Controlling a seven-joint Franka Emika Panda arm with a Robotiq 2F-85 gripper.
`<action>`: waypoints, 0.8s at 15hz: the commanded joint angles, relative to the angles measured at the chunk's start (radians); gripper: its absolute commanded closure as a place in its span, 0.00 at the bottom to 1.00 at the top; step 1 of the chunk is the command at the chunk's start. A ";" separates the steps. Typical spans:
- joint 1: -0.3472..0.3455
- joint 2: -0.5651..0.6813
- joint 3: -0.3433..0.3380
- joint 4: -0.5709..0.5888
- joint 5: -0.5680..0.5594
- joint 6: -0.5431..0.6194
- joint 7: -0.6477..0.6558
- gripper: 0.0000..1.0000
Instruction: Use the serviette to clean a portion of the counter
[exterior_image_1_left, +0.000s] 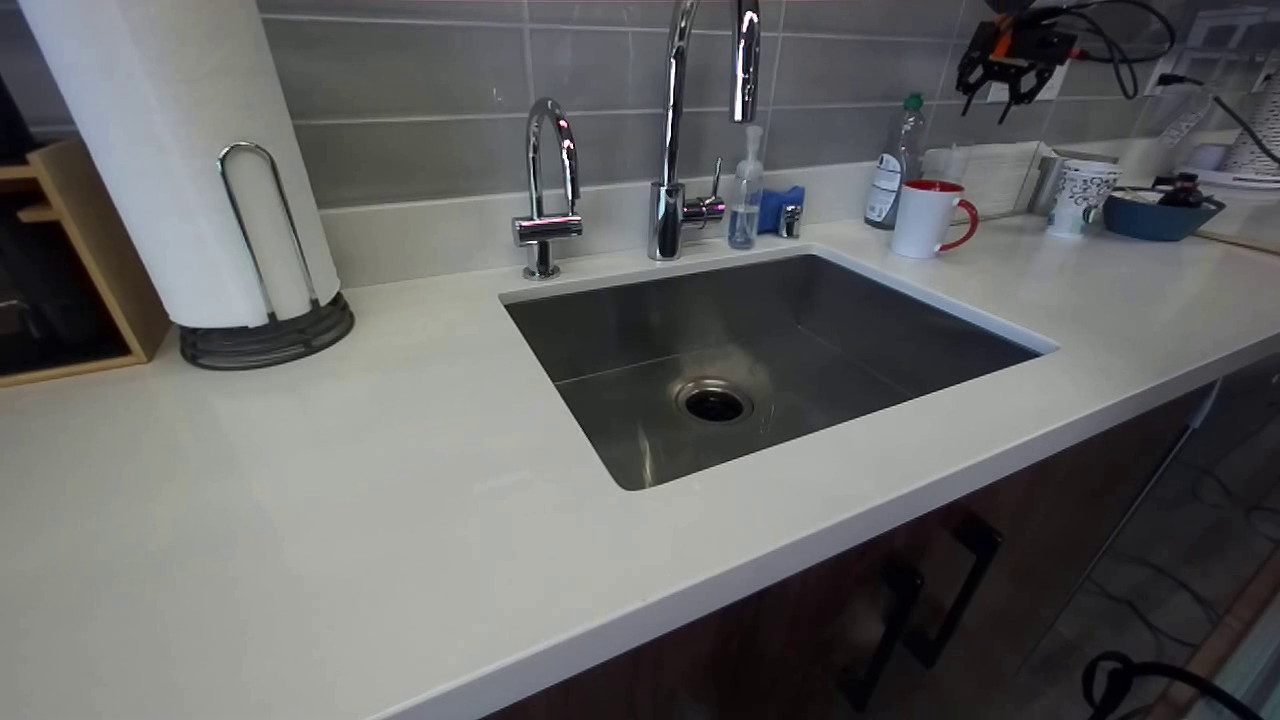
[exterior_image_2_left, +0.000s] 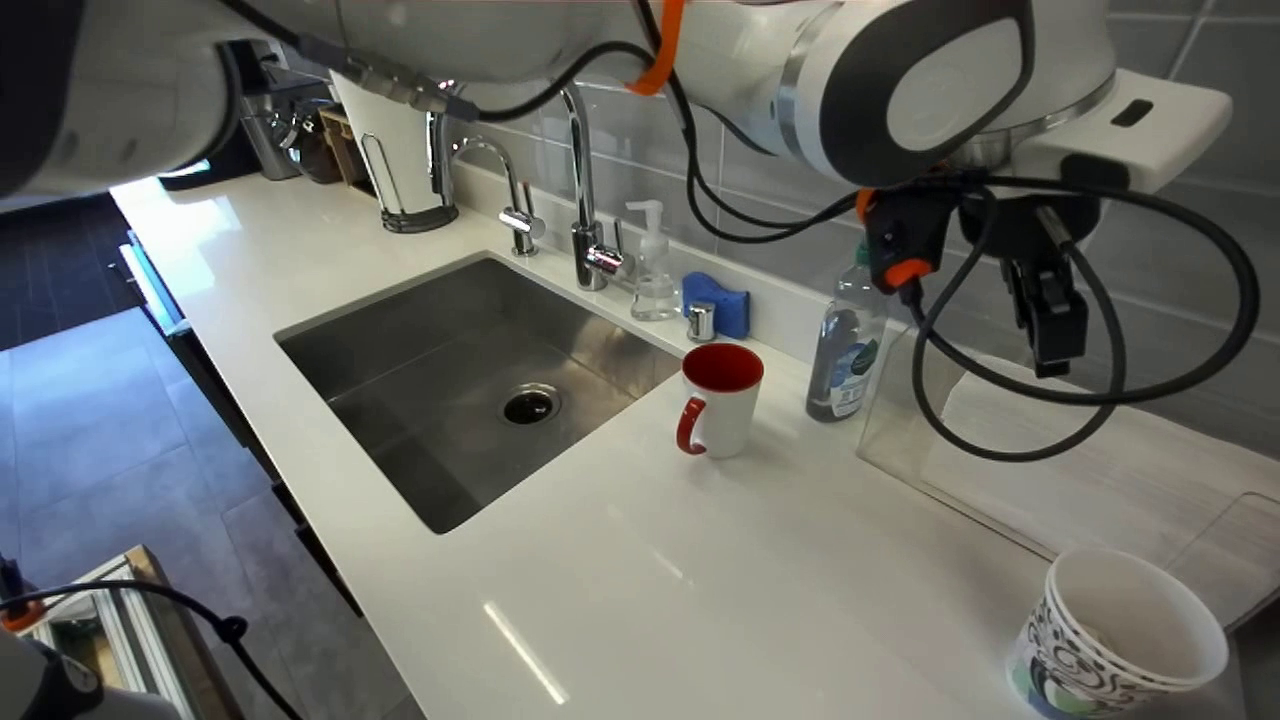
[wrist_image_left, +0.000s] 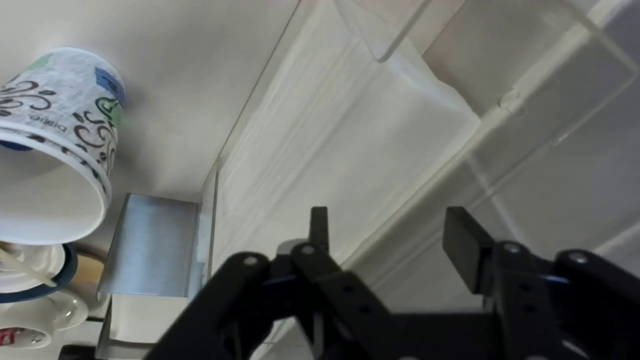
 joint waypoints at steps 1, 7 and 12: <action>-0.048 0.100 0.034 0.160 0.051 -0.071 0.000 0.69; -0.062 0.174 0.038 0.268 0.038 -0.176 0.017 0.74; -0.071 0.226 0.038 0.344 0.028 -0.244 0.022 0.83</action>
